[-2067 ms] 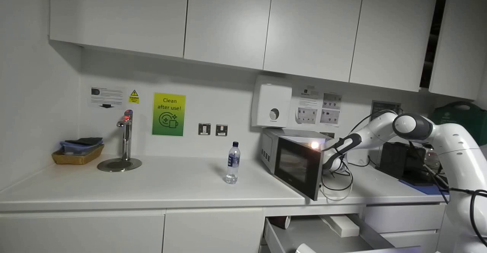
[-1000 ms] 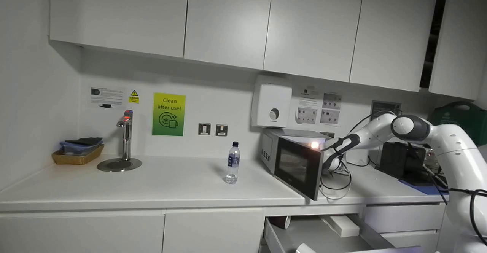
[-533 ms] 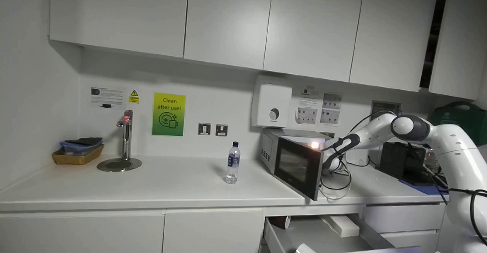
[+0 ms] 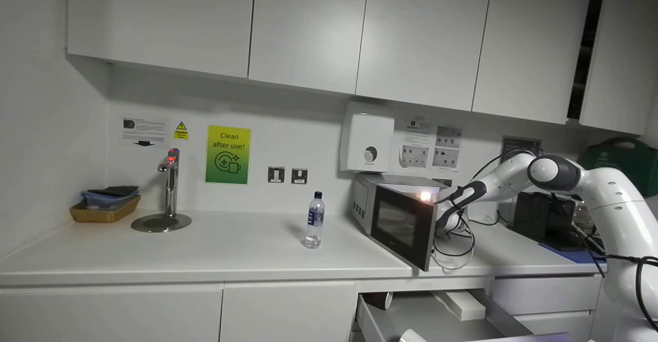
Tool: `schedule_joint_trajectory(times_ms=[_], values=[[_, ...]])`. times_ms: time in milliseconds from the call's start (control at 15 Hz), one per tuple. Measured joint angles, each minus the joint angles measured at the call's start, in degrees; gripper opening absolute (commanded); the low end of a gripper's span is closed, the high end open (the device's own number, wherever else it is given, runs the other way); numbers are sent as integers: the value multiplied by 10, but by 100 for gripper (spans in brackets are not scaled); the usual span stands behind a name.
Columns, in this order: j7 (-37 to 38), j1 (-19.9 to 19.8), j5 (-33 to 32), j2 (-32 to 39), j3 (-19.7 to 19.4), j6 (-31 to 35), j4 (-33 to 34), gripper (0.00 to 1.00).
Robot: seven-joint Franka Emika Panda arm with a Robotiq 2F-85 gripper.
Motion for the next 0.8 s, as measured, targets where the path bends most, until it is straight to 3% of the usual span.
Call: schedule_joint_trajectory(times_ms=[200,267,333,800], values=[[0,0,0,0,-1,0,1,100],[0,1,0,1,-2,0,1,91],[0,1,0,1,-2,0,1,74],[0,1,0,8,-2,-6,17,19]])
